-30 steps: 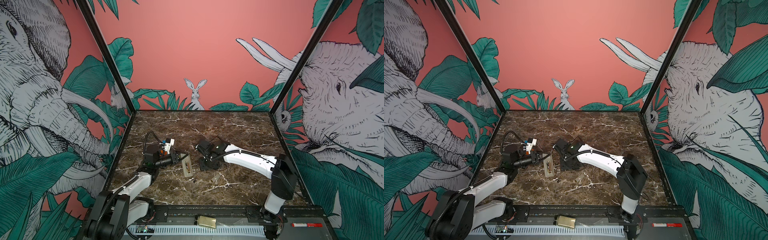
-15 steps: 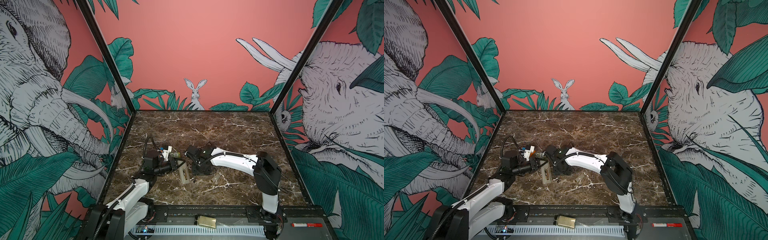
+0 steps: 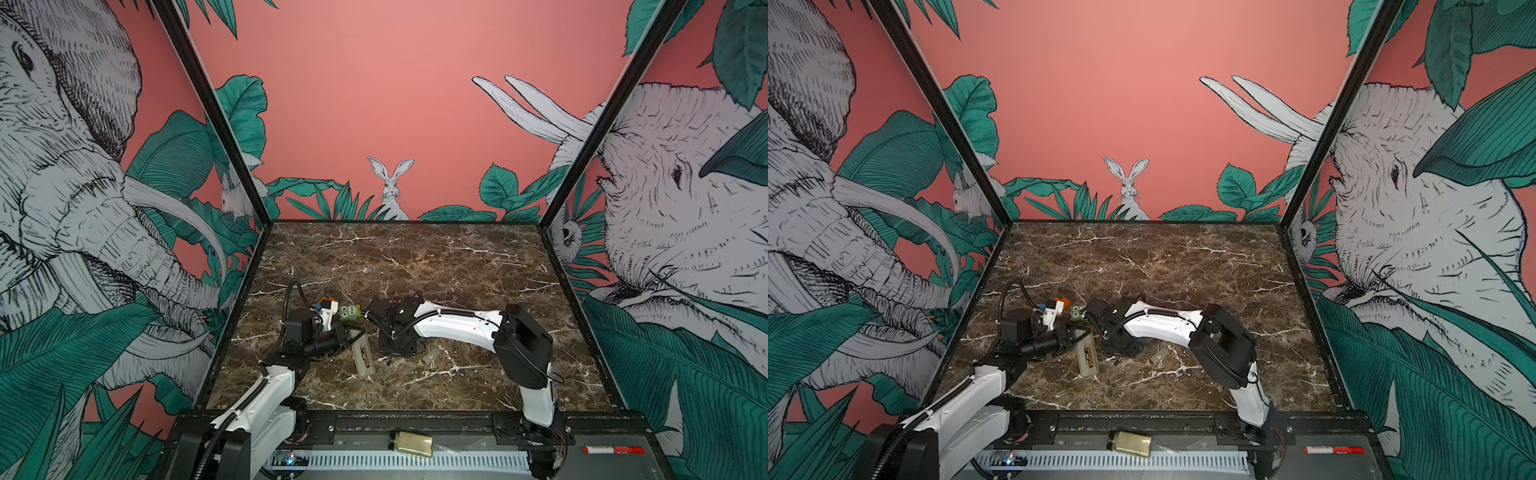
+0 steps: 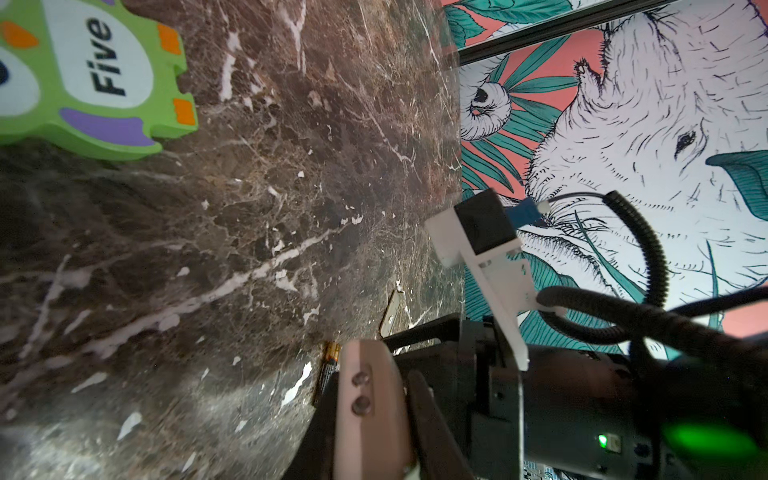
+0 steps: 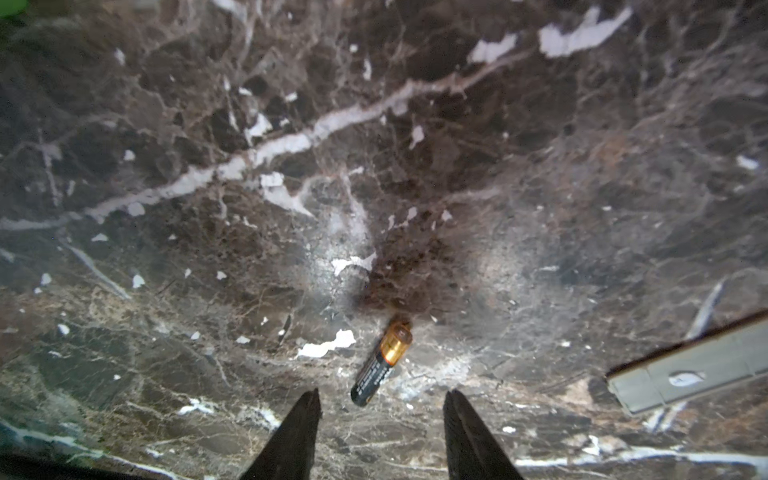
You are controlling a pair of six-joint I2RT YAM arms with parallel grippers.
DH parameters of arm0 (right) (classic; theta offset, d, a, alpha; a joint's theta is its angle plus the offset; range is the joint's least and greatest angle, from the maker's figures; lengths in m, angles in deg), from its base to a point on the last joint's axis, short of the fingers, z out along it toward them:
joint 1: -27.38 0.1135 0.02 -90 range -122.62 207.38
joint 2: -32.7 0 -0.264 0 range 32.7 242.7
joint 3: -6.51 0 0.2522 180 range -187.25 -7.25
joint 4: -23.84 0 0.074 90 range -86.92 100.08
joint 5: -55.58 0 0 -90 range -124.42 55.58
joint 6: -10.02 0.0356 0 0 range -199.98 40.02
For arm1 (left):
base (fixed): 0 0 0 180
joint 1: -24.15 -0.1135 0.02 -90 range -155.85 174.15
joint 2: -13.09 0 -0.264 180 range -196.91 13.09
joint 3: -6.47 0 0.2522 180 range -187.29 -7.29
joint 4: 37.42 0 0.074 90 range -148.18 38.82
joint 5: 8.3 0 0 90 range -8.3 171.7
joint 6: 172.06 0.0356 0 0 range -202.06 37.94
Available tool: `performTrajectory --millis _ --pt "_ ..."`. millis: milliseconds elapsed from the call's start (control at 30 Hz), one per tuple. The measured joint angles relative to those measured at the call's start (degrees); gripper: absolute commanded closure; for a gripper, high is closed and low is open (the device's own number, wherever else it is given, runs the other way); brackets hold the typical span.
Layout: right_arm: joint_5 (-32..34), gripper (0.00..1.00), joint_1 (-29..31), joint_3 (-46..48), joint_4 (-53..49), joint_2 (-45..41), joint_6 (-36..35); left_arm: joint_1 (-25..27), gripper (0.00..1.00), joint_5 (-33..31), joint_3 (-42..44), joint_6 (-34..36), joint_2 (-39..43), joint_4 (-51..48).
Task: Load the batteries into the remote control
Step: 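Lower the right gripper onto the second AA battery and close on it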
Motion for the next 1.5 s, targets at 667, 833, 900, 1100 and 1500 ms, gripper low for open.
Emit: performTrajectory --millis 667,833,900,1100,1500 --pt "-0.1 0.59 0.0 0.1 0.4 3.2 3.4 -0.4 1.00 0.6 0.6 -0.2 0.4 0.5" --pt "-0.2 0.61 0.0 0.1 0.3 3.2 3.4 -0.4 1.00 0.7 0.6 -0.2 0.4 0.6" --pt "-0.3 0.63 -0.1 -0.3 0.0 3.5 3.4 -0.4 1.00 0.8 0.6 -0.2 0.4 0.6" --pt "-0.7 0.69 -0.1 -3.4 -1.0 5.5 2.9 -0.4 1.00 0.8 0.6 -0.2 0.4 0.6" --pt "-0.7 0.73 -0.1 -3.7 -1.9 5.7 2.7 -0.4 1.00 0.8 0.7 -0.2 0.7 0.6"
